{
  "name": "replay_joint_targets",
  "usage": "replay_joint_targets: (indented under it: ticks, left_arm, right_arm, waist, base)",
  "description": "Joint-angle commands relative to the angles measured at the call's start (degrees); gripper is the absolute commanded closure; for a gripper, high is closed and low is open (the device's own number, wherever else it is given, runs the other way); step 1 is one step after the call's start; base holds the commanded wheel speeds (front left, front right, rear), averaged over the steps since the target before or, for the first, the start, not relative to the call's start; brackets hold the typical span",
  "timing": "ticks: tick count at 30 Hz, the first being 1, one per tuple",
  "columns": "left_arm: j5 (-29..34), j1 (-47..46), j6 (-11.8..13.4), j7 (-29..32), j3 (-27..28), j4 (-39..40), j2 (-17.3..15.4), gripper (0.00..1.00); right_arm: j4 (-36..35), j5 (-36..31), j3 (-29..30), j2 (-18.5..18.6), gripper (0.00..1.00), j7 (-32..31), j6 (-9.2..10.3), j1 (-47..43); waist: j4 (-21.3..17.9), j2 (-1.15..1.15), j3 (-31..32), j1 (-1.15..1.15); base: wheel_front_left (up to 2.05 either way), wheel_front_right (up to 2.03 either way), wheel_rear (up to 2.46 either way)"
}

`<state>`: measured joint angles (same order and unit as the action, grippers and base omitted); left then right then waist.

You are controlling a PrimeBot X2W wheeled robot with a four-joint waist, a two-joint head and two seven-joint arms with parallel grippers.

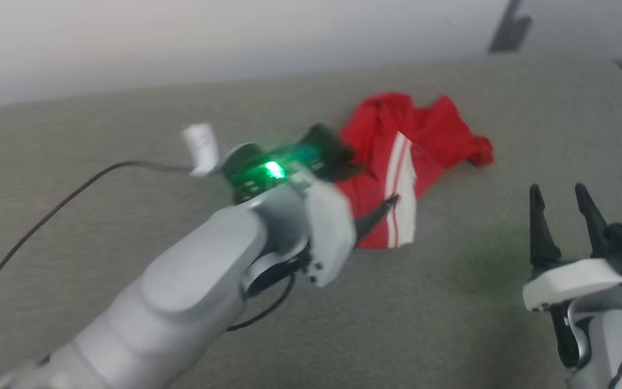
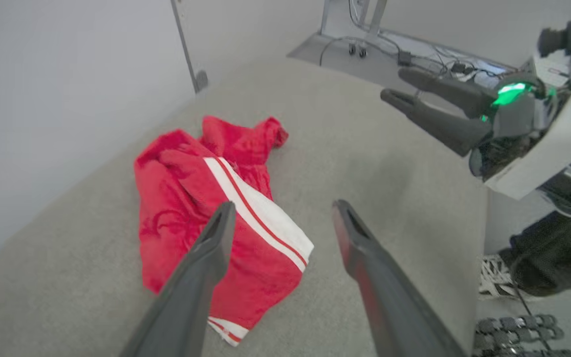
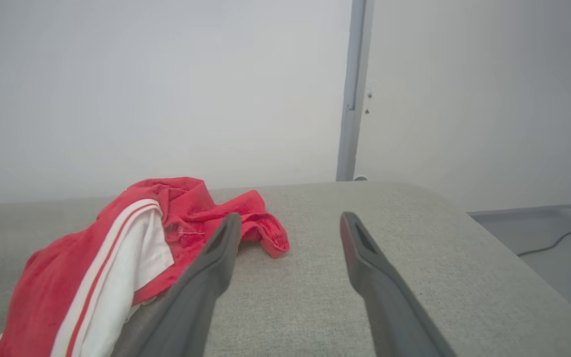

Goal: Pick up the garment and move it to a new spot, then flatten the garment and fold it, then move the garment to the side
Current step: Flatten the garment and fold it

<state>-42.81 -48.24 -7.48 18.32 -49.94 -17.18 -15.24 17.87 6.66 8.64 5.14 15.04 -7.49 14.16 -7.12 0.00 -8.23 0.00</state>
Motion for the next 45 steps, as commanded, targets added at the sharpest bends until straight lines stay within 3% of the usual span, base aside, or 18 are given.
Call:
replay_joint_targets:
  ticks: [1, 5, 11, 19, 24, 25, 28, 36, 41, 45]
  left_arm:
    - [-0.9, -0.9, 0.0, 1.0, -0.8, -0.5, -0.6, 0.0]
    - [-7.2, -7.6, 0.0, 5.7, -10.4, -2.0, -1.1, 0.0]
    - [-10.5, -13.7, 0.0, 5.7, -20.1, -8.5, -2.7, 0.0]
    - [-8.6, -14.1, 0.0, 5.8, -23.5, -14.4, -5.2, 0.0]
    - [-5.1, -11.4, 0.1, 9.2, -23.8, -13.8, -6.5, 0.0]
    - [-4.5, -11.2, 0.1, 9.3, -23.9, -13.7, -6.7, 0.07]
    - [-2.0, -11.9, 0.1, 8.2, -23.9, -14.5, -7.1, 1.0]
    - [-3.6, -13.6, 0.1, 2.6, -23.8, -17.2, -4.9, 1.0]
    - [-15.4, -14.9, 0.1, -3.0, -21.3, -15.9, -3.0, 1.0]
    - [-27.4, -13.6, 0.1, -6.5, -15.9, -11.0, -5.5, 1.0]
  right_arm:
    - [-0.2, 0.4, -0.1, -0.4, 0.0, 0.2, -0.01, 0.8]
    - [0.0, 1.0, 0.0, -1.4, 0.0, 0.2, -0.01, 2.4]
    - [0.0, 2.1, -0.1, -2.1, 0.0, 0.2, -0.01, 4.0]
    - [0.2, 4.0, -1.2, -2.3, 0.0, 0.2, -0.01, 5.2]
    - [0.1, 4.5, -1.8, -2.3, 0.0, 0.2, -0.01, 5.9]
    - [0.0, 4.4, -1.9, -2.3, 0.0, 0.2, -0.01, 6.2]
    - [-0.2, 4.2, -2.3, -2.2, 0.0, 0.2, -0.01, 6.7]
    - [-0.6, 3.5, -1.5, -2.2, 0.0, 0.2, -0.01, 6.6]
    - [-0.7, 1.6, 0.5, -2.2, 0.0, 0.2, -0.01, 4.6]
    - [-0.5, 0.1, 1.5, -2.1, 0.0, 0.2, -0.01, 3.2]
  waist:
    - [-4.2, 0.0, -4.2, 0.0]
    - [-7.8, 0.0, -7.8, 0.0]
    - [-11.9, 0.0, -11.5, 0.0]
    - [-14.0, 0.0, -13.2, 0.0]
    - [-14.0, 0.0, -13.8, 0.0]
    - [-14.0, 0.0, -14.0, 0.0]
    - [-13.8, 0.0, -14.2, 0.0]
    - [-12.2, 0.0, -13.7, 0.0]
    - [-8.4, 0.0, -11.3, 0.0]
    - [-4.9, 0.0, -9.1, 0.0]
  base:
    - [0.0, 0.0, 0.0]
    - [0.0, 0.0, 0.0]
    - [0.0, 0.0, 0.0]
    - [0.0, 0.0, 0.0]
    - [0.0, 0.0, 0.0]
    - [0.0, 0.0, 0.0]
    - [0.0, 0.0, 0.0]
    - [0.0, 0.0, 0.0]
    - [0.0, 0.0, 0.0]
    - [0.0, 0.0, 0.0]
